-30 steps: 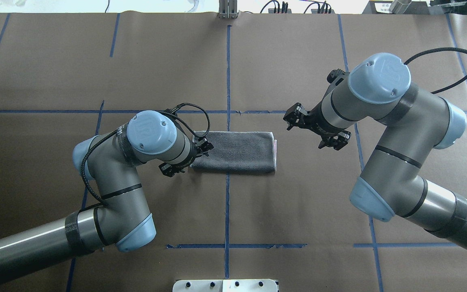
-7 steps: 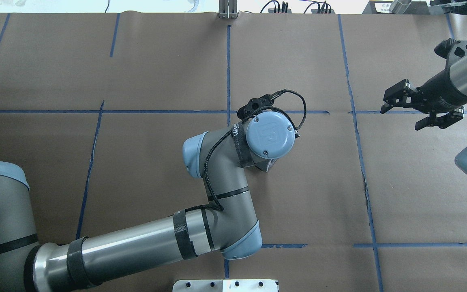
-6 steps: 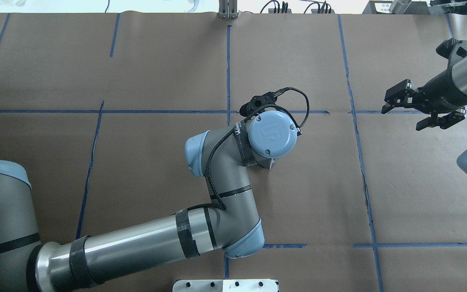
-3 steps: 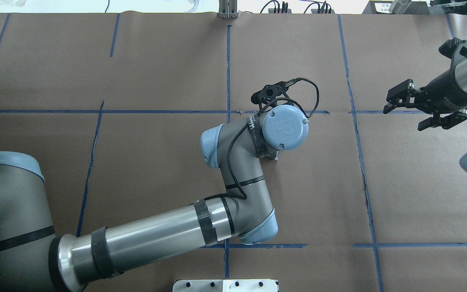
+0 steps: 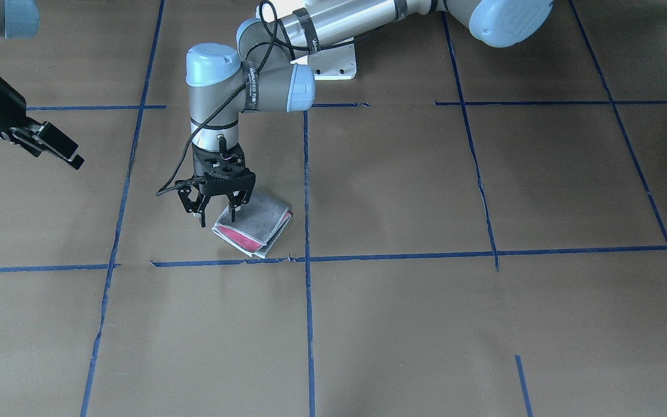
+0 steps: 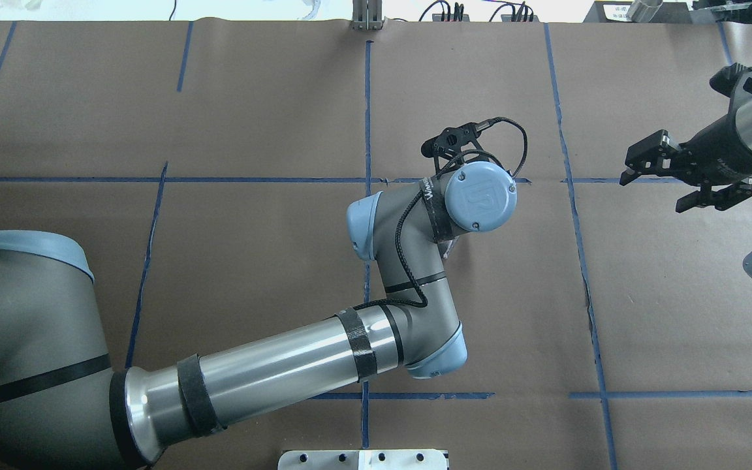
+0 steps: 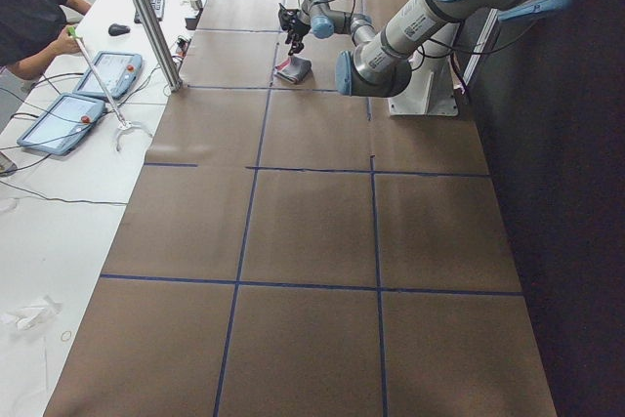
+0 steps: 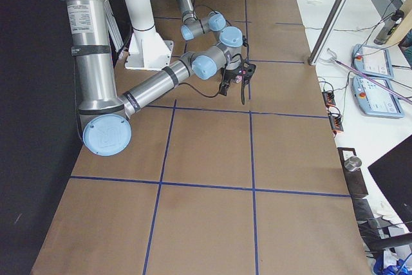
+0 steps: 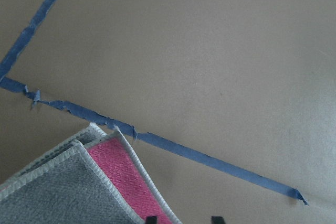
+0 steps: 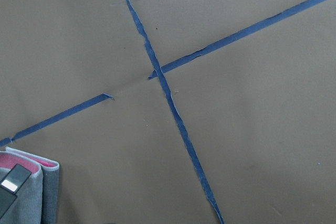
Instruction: Fold towel twice with both arms
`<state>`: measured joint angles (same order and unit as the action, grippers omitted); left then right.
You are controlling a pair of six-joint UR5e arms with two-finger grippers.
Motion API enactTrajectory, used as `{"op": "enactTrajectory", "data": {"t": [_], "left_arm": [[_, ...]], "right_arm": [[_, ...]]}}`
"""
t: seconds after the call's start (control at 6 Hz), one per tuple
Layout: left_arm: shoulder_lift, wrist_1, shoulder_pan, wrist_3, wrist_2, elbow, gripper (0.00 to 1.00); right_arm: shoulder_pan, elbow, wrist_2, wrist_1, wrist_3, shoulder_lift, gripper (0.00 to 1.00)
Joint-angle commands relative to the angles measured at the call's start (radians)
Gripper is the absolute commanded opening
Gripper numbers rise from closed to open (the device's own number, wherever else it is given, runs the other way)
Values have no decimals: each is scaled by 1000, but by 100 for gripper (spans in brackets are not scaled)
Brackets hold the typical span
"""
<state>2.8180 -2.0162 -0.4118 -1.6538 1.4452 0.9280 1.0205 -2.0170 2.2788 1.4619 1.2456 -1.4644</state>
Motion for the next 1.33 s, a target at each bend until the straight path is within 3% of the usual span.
{"op": "enactTrajectory", "data": {"t": [0.0, 0.33, 0.67, 1.17], "left_arm": [[-6, 2, -28, 8, 58, 60, 100], [-200, 63, -105, 23, 247, 337, 100], [-453, 282, -204, 312, 413, 706, 100], [-902, 298, -439, 752, 698, 1012, 100]], "right_arm": [[7, -2, 2, -2, 0, -4, 100], [23, -3, 16, -3, -40, -22, 100], [38, 4, 33, -2, -135, -25, 100], [171, 11, 83, 5, -453, -123, 100]]}}
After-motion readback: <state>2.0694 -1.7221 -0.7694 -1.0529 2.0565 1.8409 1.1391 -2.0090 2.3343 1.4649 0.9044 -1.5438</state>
